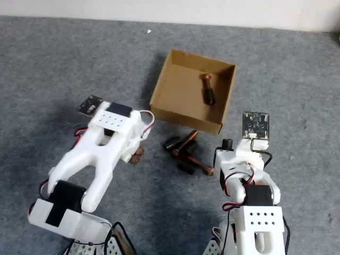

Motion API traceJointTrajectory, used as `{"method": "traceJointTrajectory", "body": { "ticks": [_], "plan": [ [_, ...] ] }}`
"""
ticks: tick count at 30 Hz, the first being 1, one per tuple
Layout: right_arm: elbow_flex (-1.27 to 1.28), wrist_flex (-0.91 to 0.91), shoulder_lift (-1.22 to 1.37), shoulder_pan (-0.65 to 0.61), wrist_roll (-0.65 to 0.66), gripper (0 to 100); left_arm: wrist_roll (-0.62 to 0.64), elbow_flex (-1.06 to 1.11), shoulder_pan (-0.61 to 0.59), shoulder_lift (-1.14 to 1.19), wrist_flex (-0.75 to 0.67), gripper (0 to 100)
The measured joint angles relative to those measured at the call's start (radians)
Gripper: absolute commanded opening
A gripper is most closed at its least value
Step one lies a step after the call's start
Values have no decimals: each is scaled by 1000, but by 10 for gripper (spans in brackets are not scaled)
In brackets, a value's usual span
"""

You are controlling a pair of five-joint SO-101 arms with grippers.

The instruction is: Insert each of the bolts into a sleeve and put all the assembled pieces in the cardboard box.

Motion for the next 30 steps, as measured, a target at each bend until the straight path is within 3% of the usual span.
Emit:
{"method": "traceJointTrajectory", "body": {
  "ticks": [11, 21, 30],
  "plan": [
    [0, -6, 0, 0, 0, 5, -2, -133, 20, 0, 192, 751],
    [0, -6, 0, 0, 0, 5, -269, -138, 21, 0, 222, 759],
    [0, -6, 0, 0, 0, 5, -592, -141, -3, 0, 298, 758]
  ]
}}
